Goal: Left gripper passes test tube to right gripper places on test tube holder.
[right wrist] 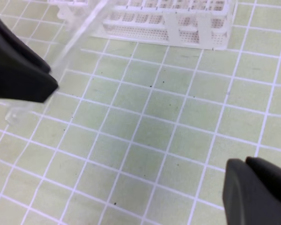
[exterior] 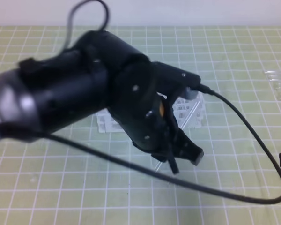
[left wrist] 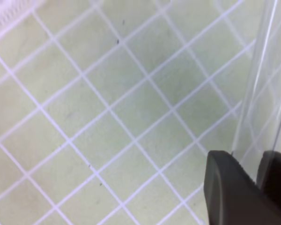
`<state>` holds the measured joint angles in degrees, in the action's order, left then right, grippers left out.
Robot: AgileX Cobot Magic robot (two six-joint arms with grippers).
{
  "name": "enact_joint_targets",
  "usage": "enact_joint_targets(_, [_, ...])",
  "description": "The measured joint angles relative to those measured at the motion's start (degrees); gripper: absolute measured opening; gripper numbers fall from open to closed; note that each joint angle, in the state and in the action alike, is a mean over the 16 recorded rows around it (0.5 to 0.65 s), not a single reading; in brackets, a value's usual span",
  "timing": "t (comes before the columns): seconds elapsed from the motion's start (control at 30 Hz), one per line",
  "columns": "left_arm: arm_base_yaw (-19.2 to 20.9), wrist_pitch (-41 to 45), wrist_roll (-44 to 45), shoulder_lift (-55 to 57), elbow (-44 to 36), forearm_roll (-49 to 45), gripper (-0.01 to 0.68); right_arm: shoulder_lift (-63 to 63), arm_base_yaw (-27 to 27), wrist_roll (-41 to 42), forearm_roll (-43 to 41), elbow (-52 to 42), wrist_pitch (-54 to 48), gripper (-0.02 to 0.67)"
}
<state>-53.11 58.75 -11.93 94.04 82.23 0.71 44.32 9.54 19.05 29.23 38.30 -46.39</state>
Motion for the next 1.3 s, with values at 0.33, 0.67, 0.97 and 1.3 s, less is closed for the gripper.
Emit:
enact_joint_targets(0.33, [0.0,-8.1,0.8,-11.7,-8.4,-0.2,0.07,0.0,0.0,0.0,0.0,0.0,0.2,-0.015])
enact_joint_targets(0.67, [0.0,-28.0,0.1,-27.7,-25.4,-2.2,0.046,0.0,0.0,0.7,1.7,0.0,0.9,-0.015])
enact_joint_targets(0.97, [0.0,-50.8,-0.1,-37.7,-42.8,-3.4,0.07,0.0,0.0,6.5,8.2,0.0,3.4,-0.015])
enact_joint_targets(1.3, [0.5,-73.5,3.1,-40.9,-55.6,-2.8,0.082,0.2,0.0,29.2,30.5,0.0,10.8,-0.015])
